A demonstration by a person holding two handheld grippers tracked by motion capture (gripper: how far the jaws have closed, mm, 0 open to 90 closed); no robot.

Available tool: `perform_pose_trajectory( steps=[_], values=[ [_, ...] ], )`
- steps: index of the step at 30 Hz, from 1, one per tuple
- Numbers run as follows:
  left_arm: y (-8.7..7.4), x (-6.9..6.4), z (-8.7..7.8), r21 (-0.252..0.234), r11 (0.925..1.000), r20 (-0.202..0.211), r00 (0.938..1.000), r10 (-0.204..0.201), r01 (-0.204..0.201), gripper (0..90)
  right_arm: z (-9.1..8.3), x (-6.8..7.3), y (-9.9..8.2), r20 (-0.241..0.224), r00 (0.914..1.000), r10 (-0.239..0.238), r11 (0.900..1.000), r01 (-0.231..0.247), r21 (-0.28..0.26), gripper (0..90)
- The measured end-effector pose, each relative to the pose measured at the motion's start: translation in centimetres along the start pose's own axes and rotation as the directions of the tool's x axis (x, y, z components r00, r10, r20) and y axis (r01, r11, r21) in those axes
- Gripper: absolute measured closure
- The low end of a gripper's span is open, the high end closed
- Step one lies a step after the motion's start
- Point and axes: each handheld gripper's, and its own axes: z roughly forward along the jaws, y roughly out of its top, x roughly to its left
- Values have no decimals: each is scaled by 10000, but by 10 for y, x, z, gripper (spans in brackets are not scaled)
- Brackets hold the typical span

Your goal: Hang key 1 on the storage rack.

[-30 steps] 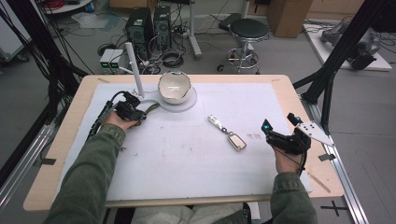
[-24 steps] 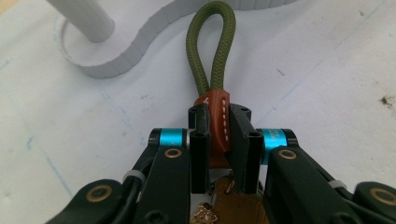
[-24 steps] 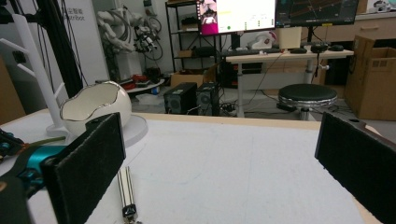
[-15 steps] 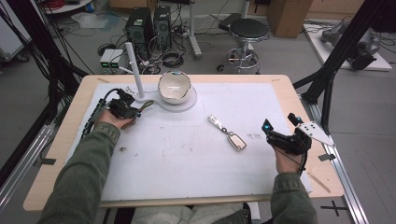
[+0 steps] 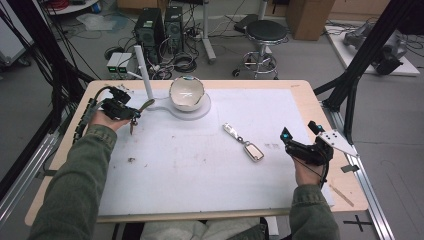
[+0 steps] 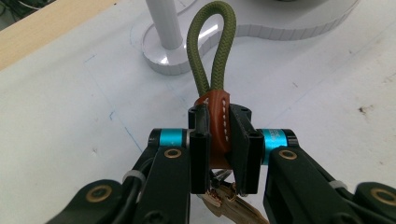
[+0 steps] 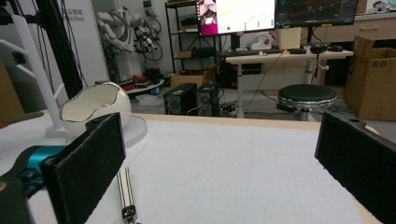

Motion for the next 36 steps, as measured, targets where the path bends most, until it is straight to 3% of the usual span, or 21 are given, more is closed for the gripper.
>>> perform_pose_trajectory(
  steps=[9, 13, 16, 21, 23, 28, 32, 36],
  values=[
    [0, 17, -16, -111, 9983, 386, 9976, -571, 576, 785, 0, 0, 0, 28, 10000, -12, 10000, 12, 9, 6],
    [-1, 27, -25, -293, 9934, 587, 9923, -1087, 1106, 786, 0, 0, 0, 26, 10000, -50, 10000, 51, -7, 6],
    [-3, 35, -30, -139, 9919, 614, 9902, -1255, 1265, 786, 0, 0, 0, 29, 10000, -69, 10000, 69, -20, 6],
    [-4, 46, -43, -332, 9861, 643, 9849, -1606, 1630, 786, 0, 0, 0, 20, 10000, -80, 10000, 80, 5, 7],
    [-2, 51, -50, -332, 9869, 473, 9866, -1560, 1577, 785, 1, 1, 0, -12, 10000, -74, 10000, 74, 51, 6],
    [7, 63, -68, -526, 9823, 316, 9835, -1782, 1797, 786, 2, 2, 0, -41, 9997, -222, 9997, 222, 76, 6],
    [16, 72, -82, -772, 9757, 485, 9782, -2019, 2052, 786, 2, 2, -1, -51, 9997, -218, 9997, 219, 91, 6],
    [24, 77, -93, -881, 9736, 572, 9769, -2060, 2104, 786, 1, 3, 0, -82, 9999, -107, 9999, 107, 46, 6]
  ],
)
